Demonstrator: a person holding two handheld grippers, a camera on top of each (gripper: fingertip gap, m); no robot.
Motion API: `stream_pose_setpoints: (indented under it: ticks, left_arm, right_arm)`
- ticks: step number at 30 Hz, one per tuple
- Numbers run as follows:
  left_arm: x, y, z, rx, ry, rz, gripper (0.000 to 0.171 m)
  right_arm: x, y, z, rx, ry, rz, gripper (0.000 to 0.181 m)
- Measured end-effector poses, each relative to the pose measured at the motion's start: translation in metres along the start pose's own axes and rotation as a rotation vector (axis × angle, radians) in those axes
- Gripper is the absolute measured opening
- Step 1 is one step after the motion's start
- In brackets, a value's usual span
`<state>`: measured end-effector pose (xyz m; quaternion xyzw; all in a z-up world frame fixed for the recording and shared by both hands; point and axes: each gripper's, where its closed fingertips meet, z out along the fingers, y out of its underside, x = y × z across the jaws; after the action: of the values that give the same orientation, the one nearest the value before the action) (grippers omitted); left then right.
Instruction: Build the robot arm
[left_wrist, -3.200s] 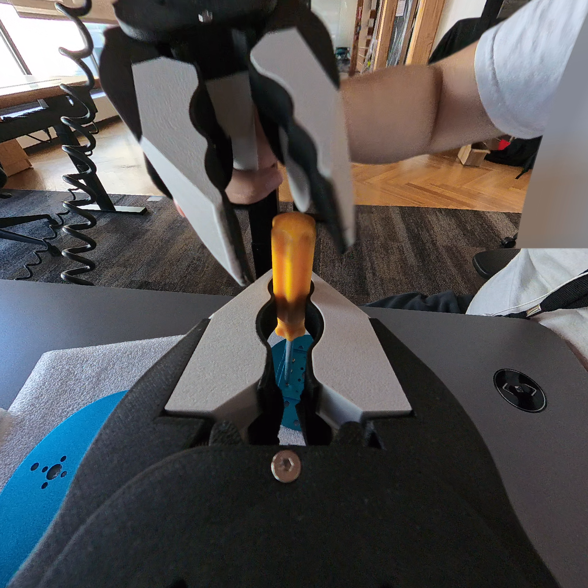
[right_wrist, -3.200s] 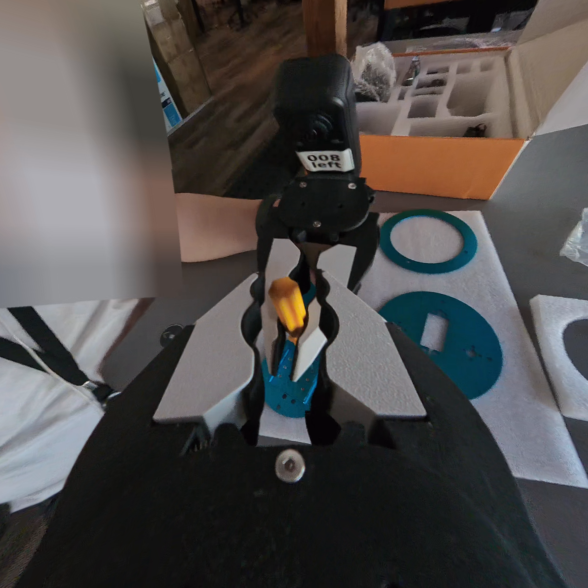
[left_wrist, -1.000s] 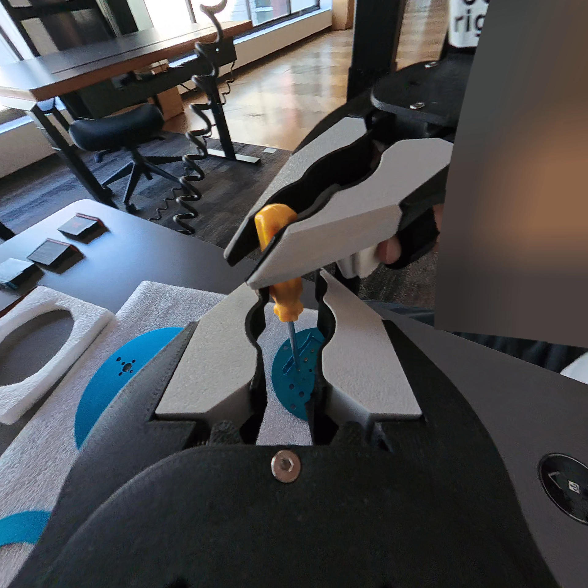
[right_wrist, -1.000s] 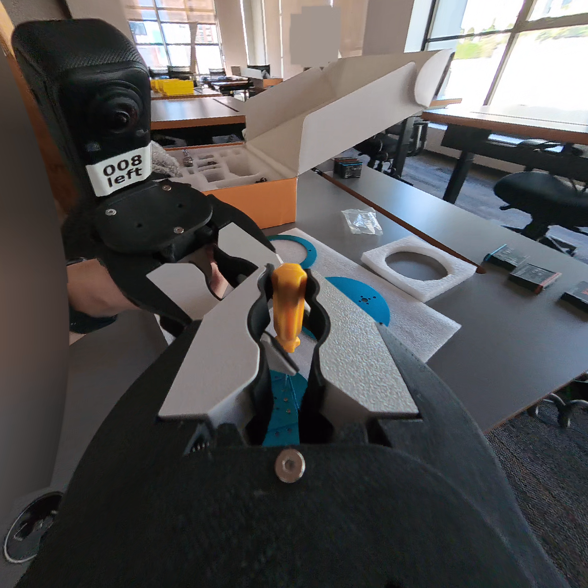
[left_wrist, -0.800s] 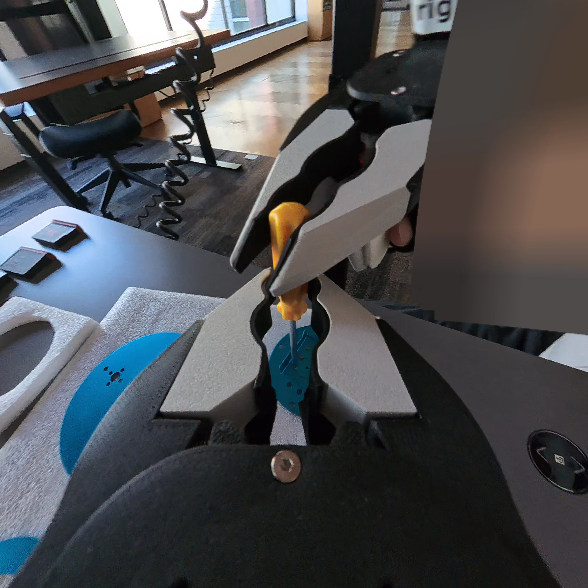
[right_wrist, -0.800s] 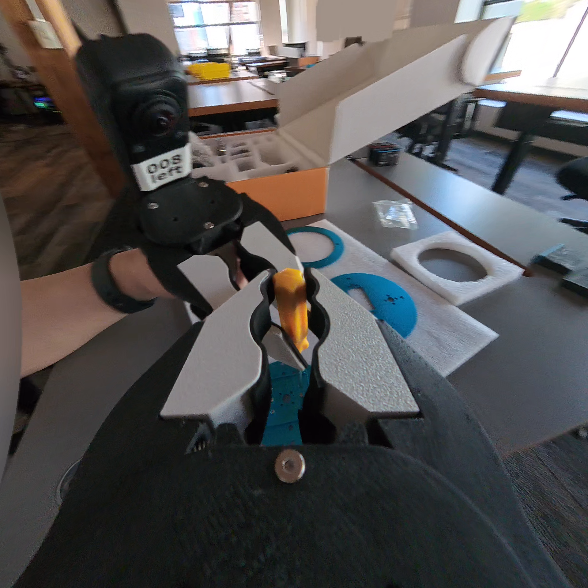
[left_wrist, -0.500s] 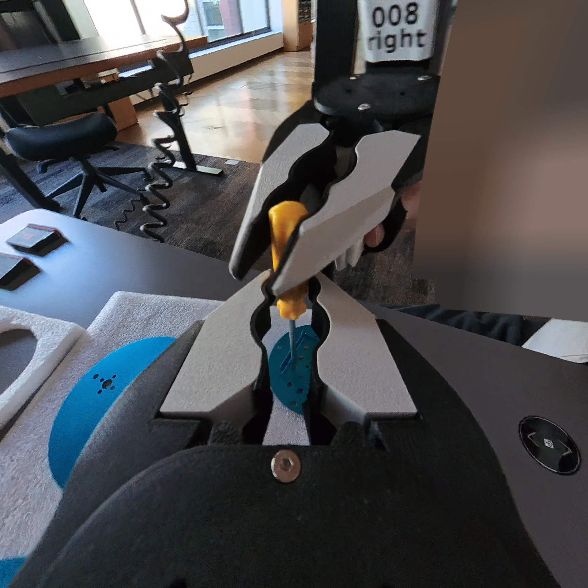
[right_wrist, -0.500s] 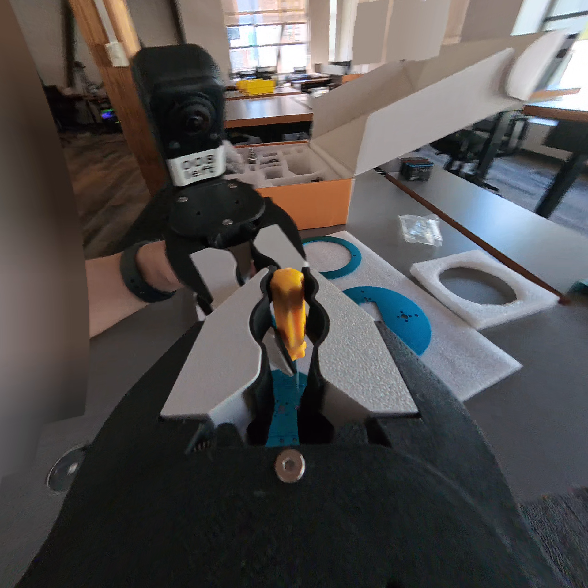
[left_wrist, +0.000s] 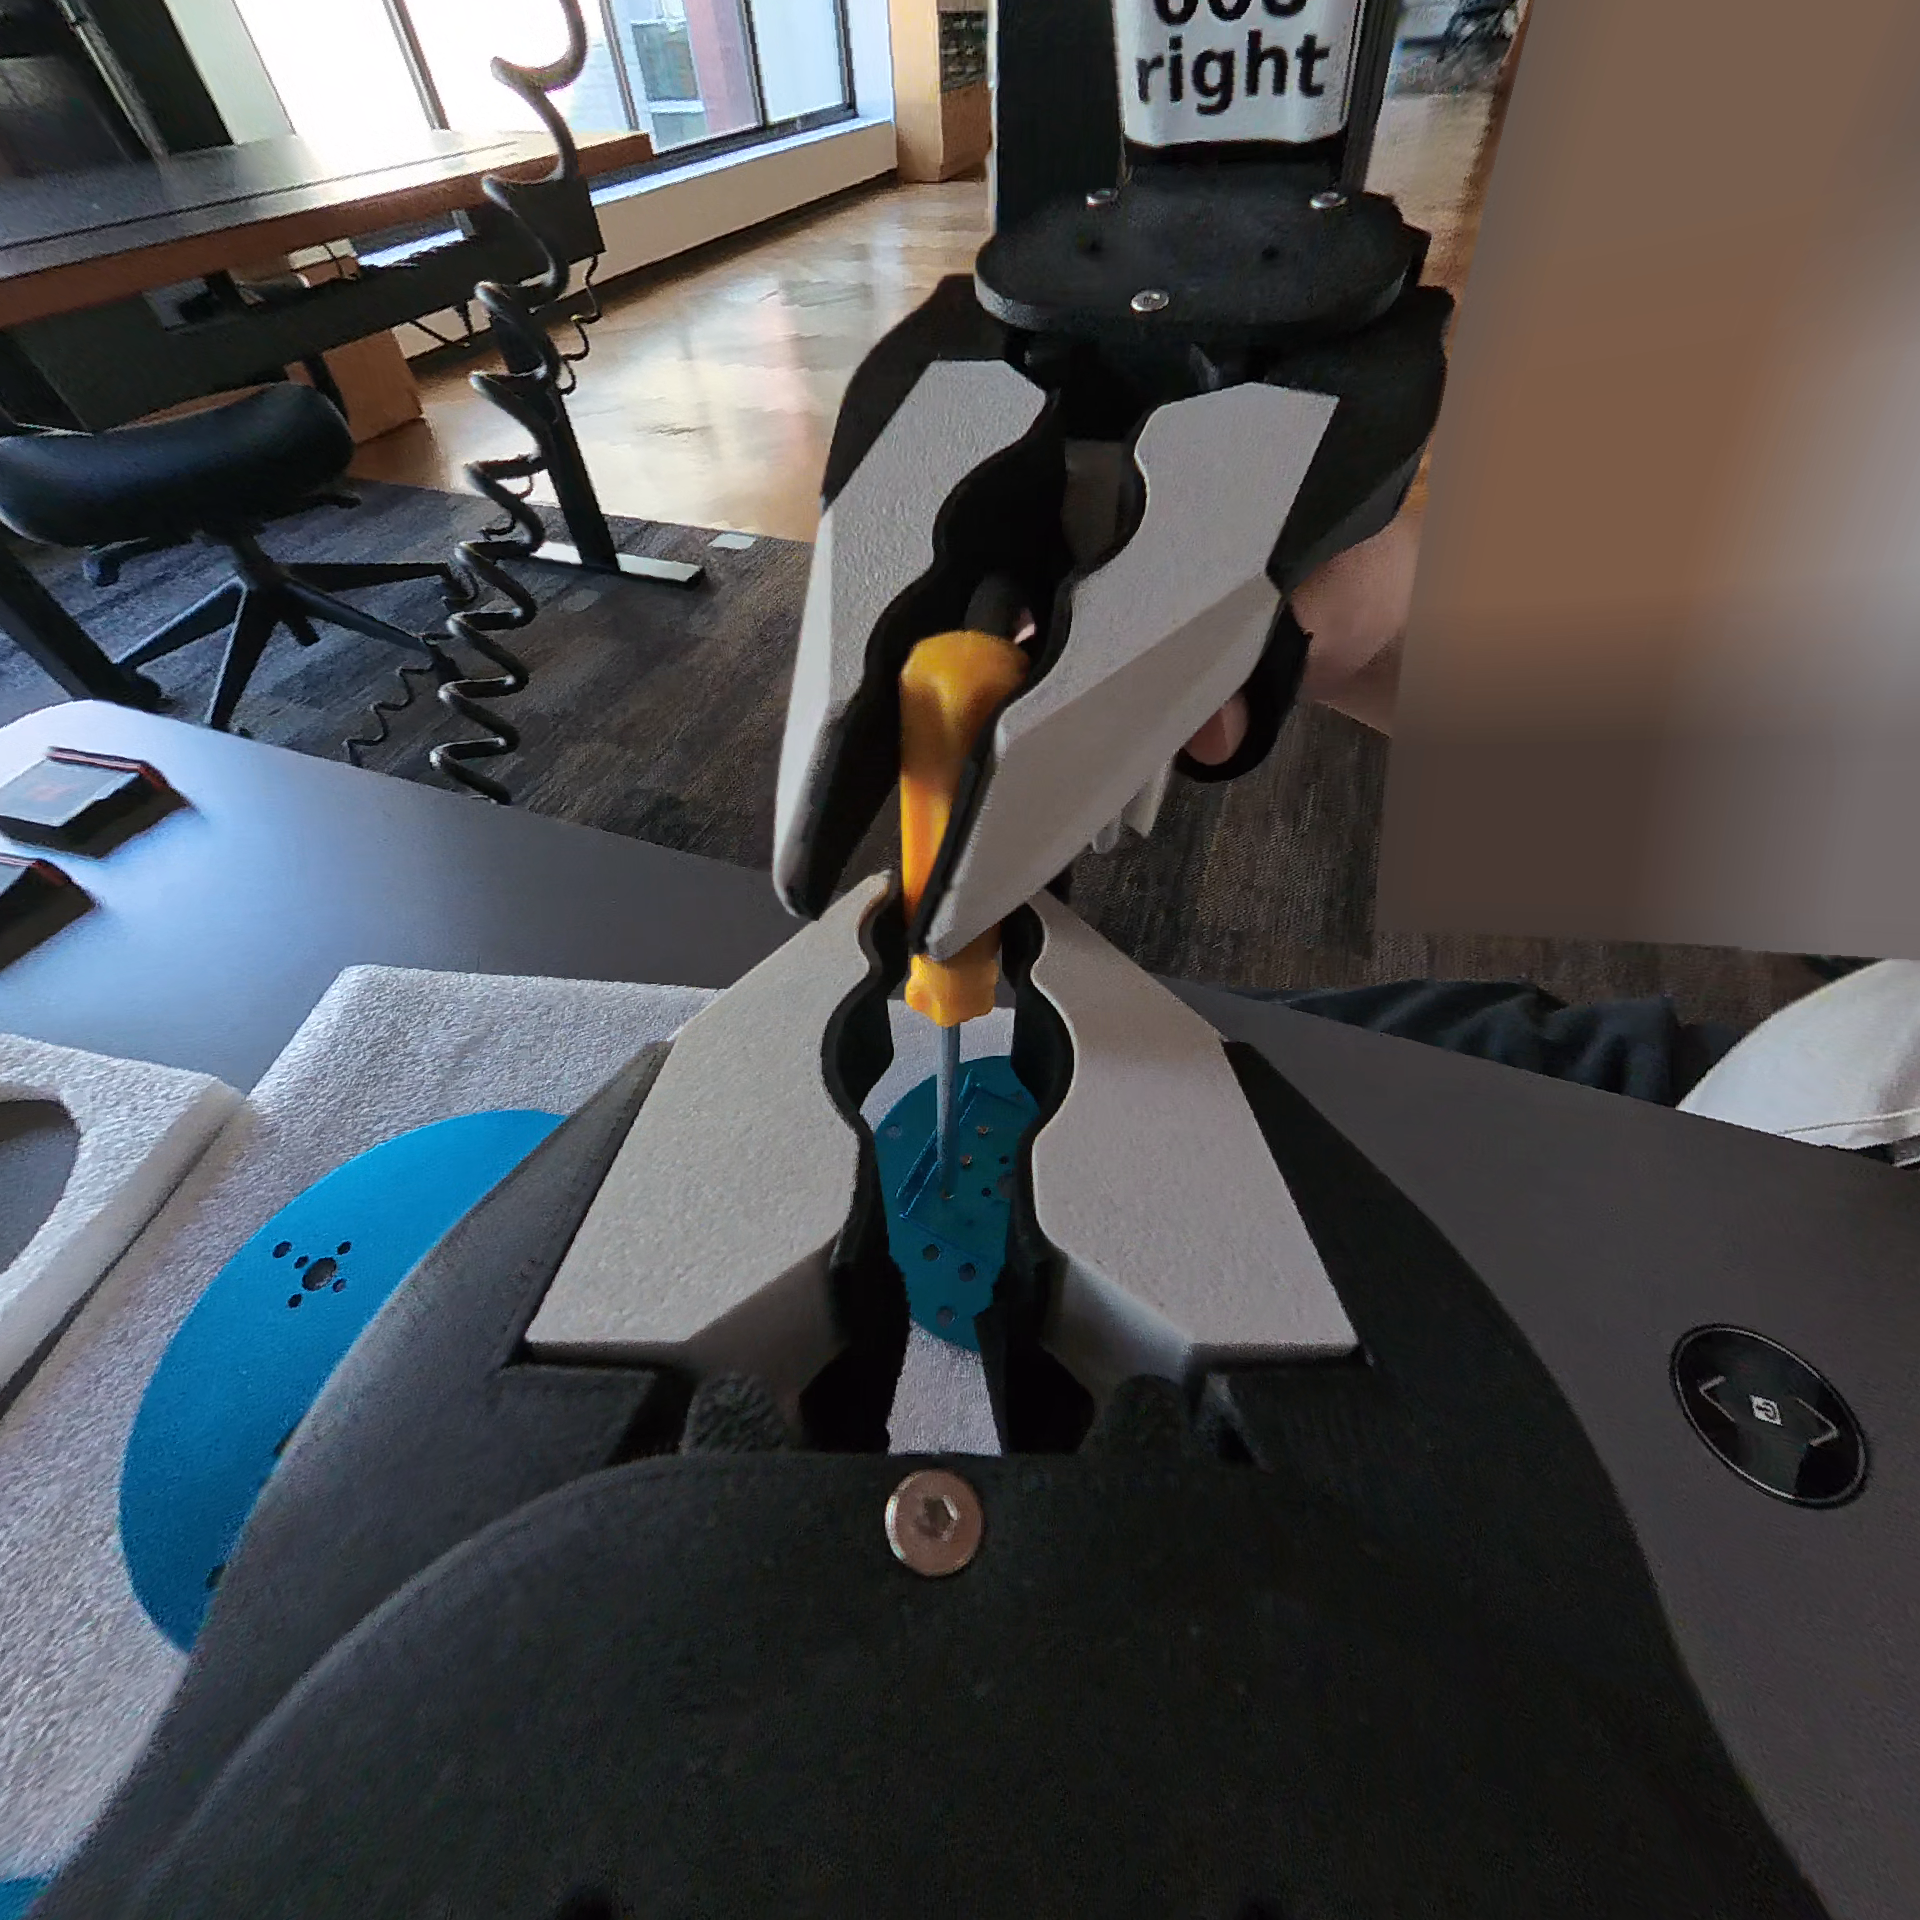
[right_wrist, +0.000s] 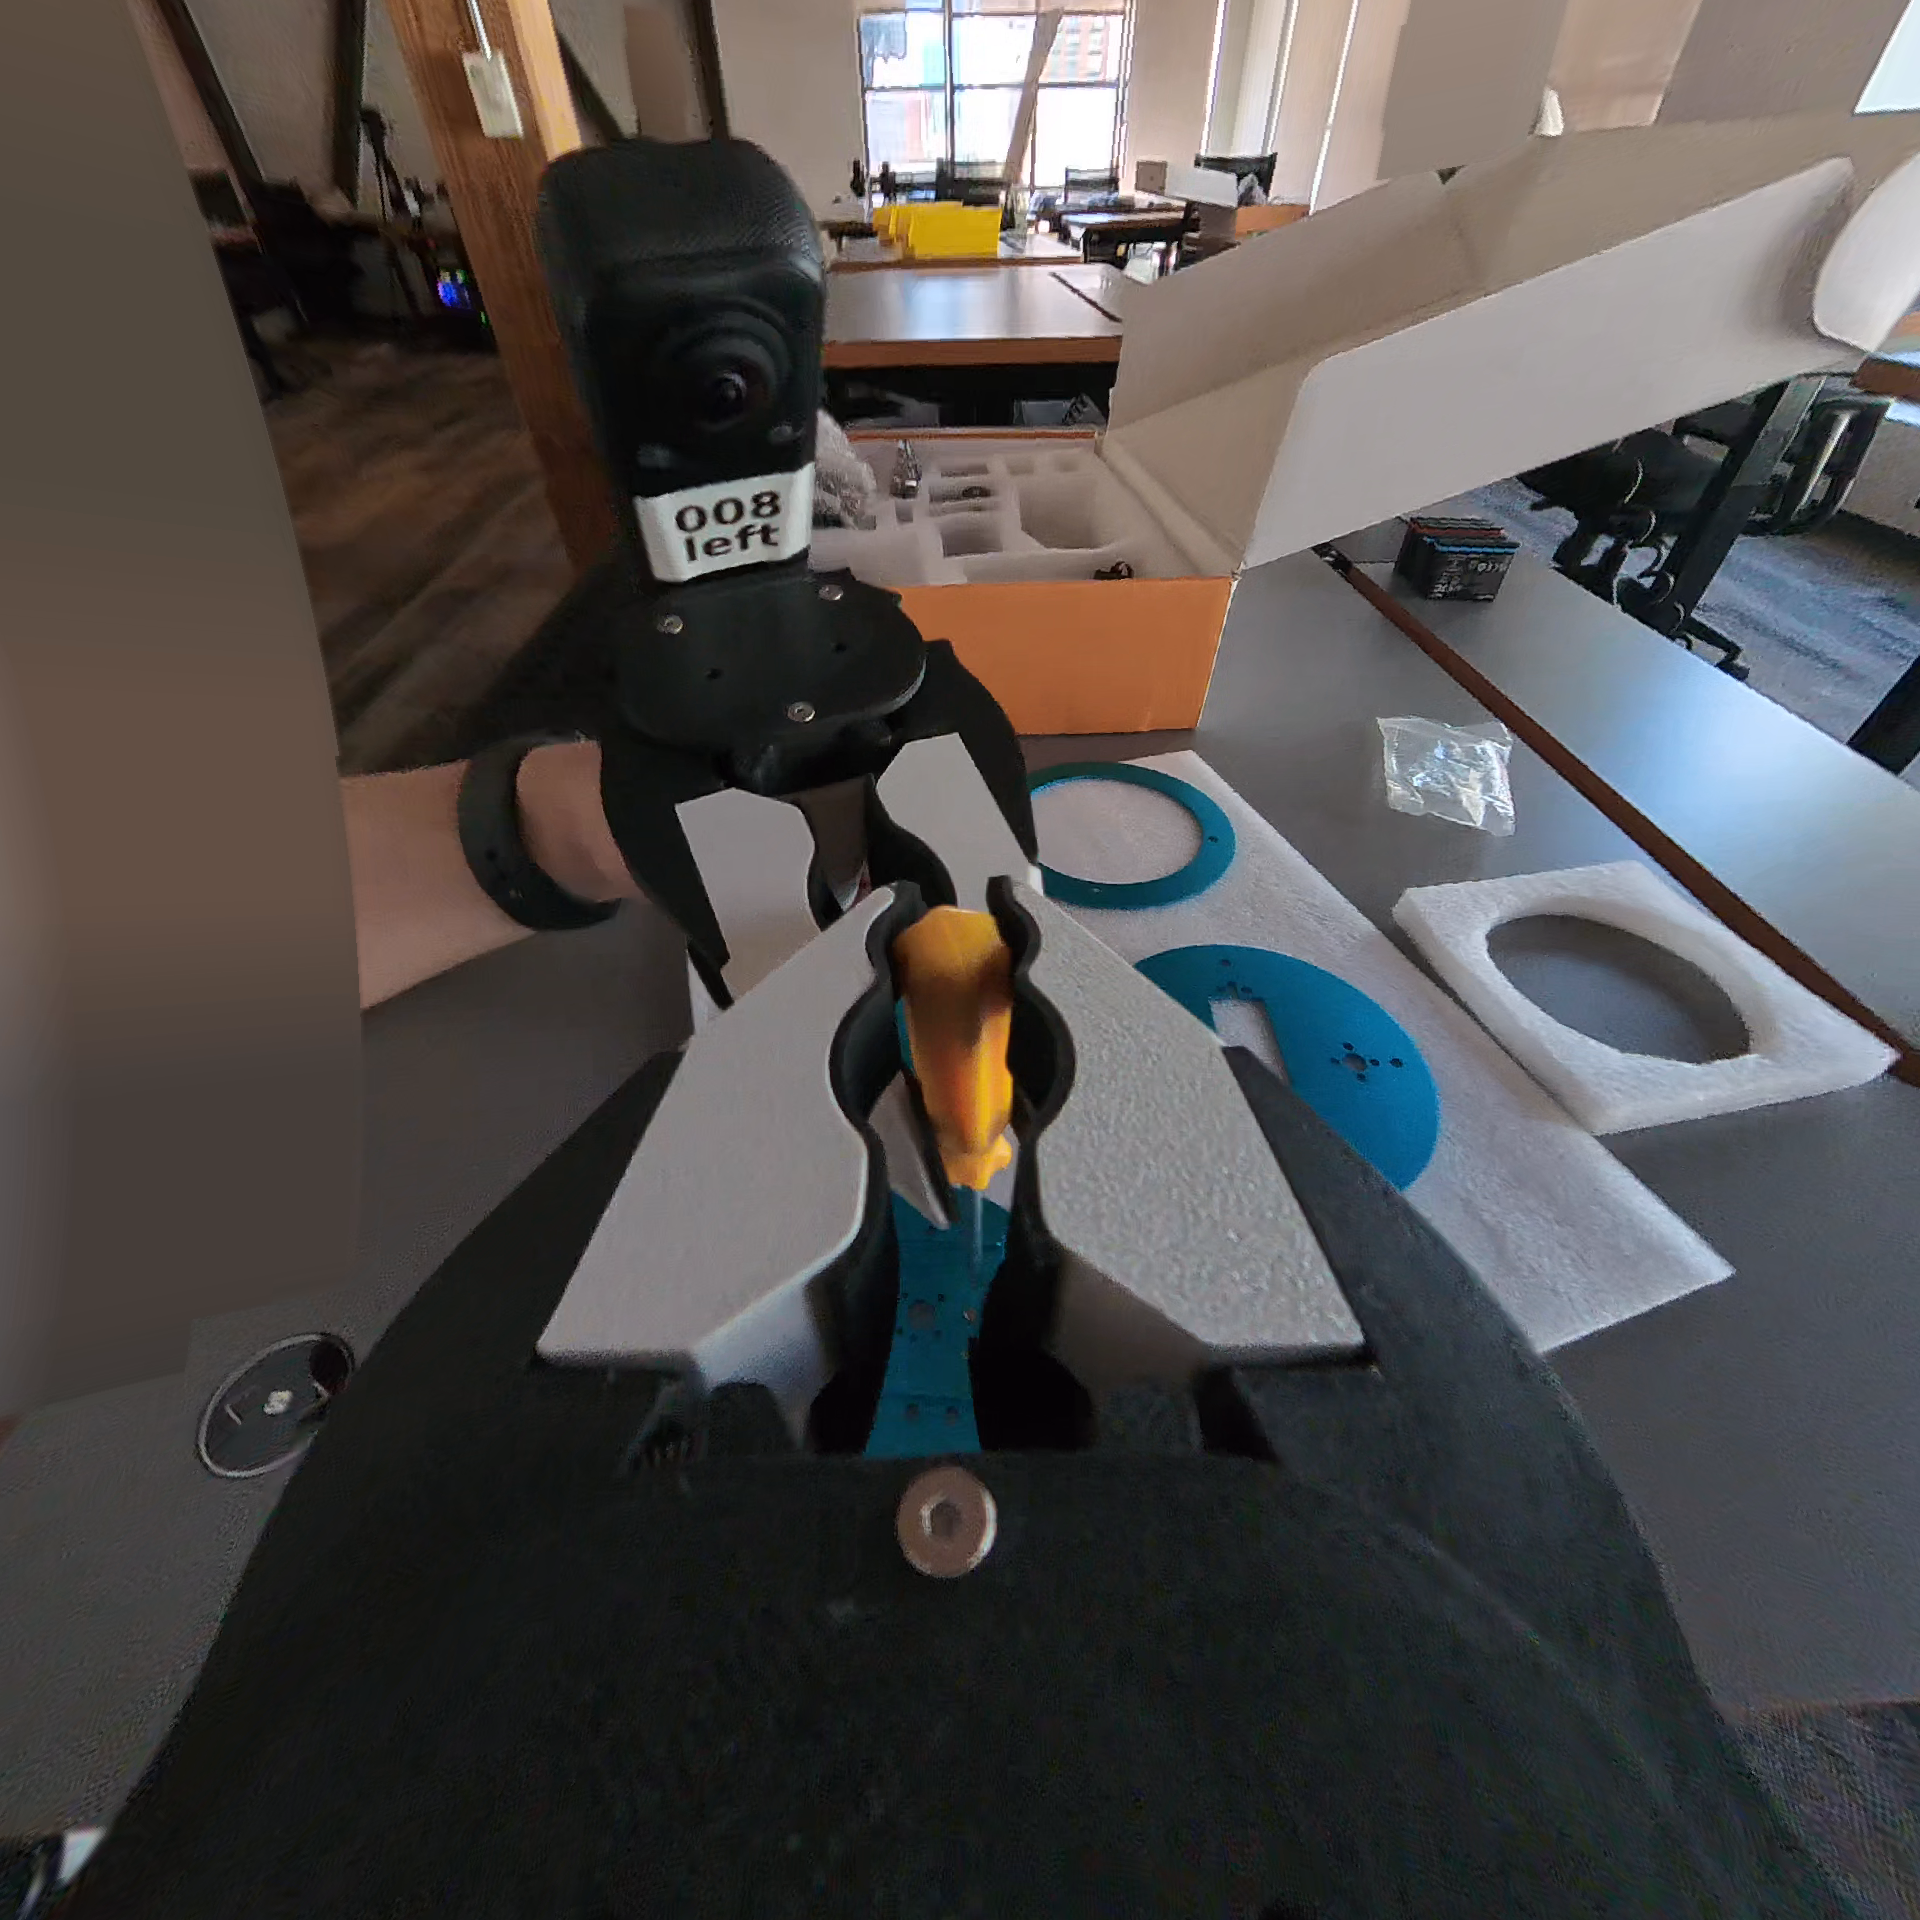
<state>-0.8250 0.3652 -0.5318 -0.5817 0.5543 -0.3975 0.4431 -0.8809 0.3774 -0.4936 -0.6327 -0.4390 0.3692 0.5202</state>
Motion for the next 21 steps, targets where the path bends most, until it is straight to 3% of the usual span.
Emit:
stream_pose_setpoints:
  ticks: [3, 6, 9, 11, 14, 16, 19, 21]
  left_arm:
    - [0.0, 0.001, -0.003, 0.0, 0.025, -0.053, 0.016]
    - [-0.005, -0.002, -0.002, -0.011, -0.074, -0.062, 0.026]
    - [-0.01, -0.003, 0.0, -0.027, -0.172, -0.005, 0.017]
    - [-0.008, -0.002, 0.0, -0.028, -0.151, 0.007, 0.017]
    - [0.001, -0.001, -0.005, -0.015, -0.054, 0.006, 0.017]
    - [0.001, -0.001, -0.006, -0.003, -0.032, 0.008, 0.017]
    - [0.002, -0.001, -0.005, 0.006, 0.007, 0.005, 0.017]
    - [0.003, -0.001, -0.005, 0.011, 0.031, -0.001, 0.017]
  right_arm:
    - [0.002, 0.002, 0.004, -0.039, 0.043, -0.008, 0.014]
    - [0.019, 0.003, 0.0, -0.026, 0.217, 0.057, 0.014]
    - [0.027, 0.004, -0.005, -0.003, 0.356, 0.072, 0.014]
    - [0.025, 0.003, -0.005, 0.005, 0.39, 0.072, 0.015]
    - [0.009, 0.002, 0.001, -0.008, 0.219, 0.089, 0.013]
    - [0.011, 0.0, 0.0, 0.007, 0.151, 0.086, 0.026]
    - [0.0, 0.002, 0.003, -0.03, 0.007, 0.019, 0.012]
    - [0.0, 0.006, 0.004, -0.078, 0.012, -0.058, 0.011]
